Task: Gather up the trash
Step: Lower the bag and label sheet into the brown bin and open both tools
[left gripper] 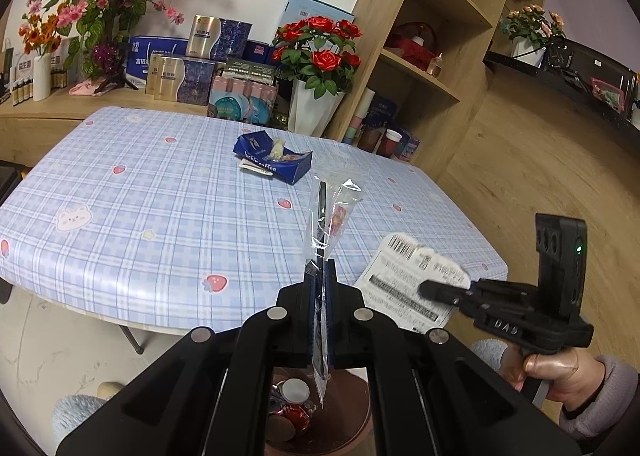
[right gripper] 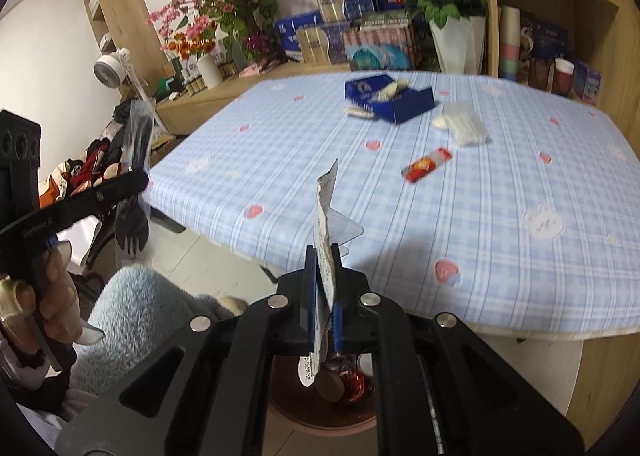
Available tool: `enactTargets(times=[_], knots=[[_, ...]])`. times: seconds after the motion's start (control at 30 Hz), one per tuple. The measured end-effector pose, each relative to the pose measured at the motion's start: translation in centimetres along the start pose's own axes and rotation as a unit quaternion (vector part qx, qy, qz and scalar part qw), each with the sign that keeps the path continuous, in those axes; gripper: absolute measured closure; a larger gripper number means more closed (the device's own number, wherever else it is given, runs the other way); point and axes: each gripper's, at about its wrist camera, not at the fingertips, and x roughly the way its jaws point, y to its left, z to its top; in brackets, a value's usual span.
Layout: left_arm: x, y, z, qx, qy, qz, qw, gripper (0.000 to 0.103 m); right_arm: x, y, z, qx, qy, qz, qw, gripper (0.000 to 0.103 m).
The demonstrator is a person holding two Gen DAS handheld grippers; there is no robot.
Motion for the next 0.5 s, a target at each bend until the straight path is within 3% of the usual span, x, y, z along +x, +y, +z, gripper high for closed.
enactTargets(times=[0.13,0.3,0.37,0.5], knots=[[0.2,0.0,-0.4,0.000,0.005,0.001,1.0000,0.099,0.9,-0.1,-0.8,0.012,0.015,0.008,1.000,0.093],[0.4,-0.3,-0.6,0.004,0.008,0.000,1.0000,0.099,0.9,0.0,-0.9,0.017,0.008,0.008,1.000,0.058],[0.5,-0.5,-0.7,0.007,0.008,0.000,0.9999,0.099,0.5,0.0,-0.7,0.013,-0.004,-0.004,1.000,0.037],[0.9,-0.8,-1.1,0.012,0.015,-0.001,0.9998,0.099,-0.5,-0.3,-0.3,0.010,-0.034,-0.021,0.999,0.016]])
